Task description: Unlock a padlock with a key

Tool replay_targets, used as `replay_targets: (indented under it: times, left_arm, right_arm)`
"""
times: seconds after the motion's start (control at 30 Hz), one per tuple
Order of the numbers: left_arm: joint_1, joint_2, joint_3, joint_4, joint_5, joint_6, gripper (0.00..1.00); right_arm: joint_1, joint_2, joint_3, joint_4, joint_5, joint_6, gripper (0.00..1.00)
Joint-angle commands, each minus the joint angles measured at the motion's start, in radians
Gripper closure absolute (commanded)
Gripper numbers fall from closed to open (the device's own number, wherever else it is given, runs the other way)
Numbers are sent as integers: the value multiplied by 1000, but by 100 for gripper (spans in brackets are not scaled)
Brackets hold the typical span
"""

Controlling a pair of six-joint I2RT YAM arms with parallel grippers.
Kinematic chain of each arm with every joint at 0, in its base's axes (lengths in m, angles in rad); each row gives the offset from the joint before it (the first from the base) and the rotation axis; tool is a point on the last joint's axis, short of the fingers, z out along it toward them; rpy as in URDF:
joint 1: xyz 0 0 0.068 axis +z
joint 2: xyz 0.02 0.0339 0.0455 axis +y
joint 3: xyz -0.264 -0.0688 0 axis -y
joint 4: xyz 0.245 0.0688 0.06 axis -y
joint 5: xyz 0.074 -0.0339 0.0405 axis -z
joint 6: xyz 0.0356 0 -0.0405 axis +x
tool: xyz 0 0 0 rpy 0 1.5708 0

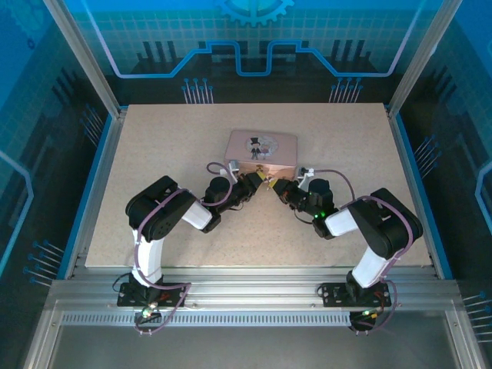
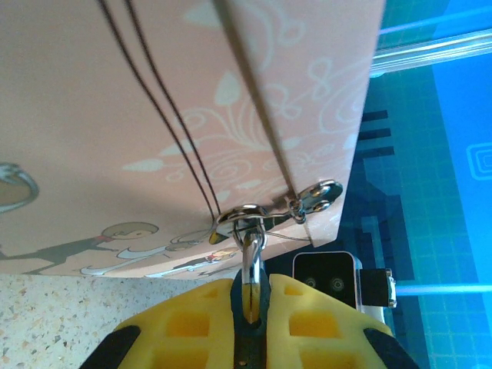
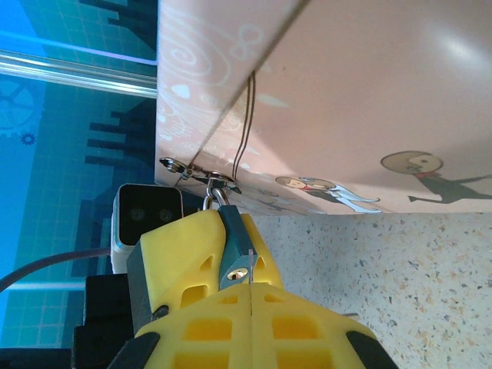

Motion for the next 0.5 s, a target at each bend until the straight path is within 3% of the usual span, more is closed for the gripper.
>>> replay_targets:
  times: [0.0, 0.47]
  left_arm:
    - [-10, 2, 31, 106, 32, -4, 94]
    - [-7, 1, 28, 106, 27, -3, 94]
  right_arm:
    - [-6, -2, 10, 34, -21, -10, 100]
    - [19, 19, -2, 65, -53, 15, 100]
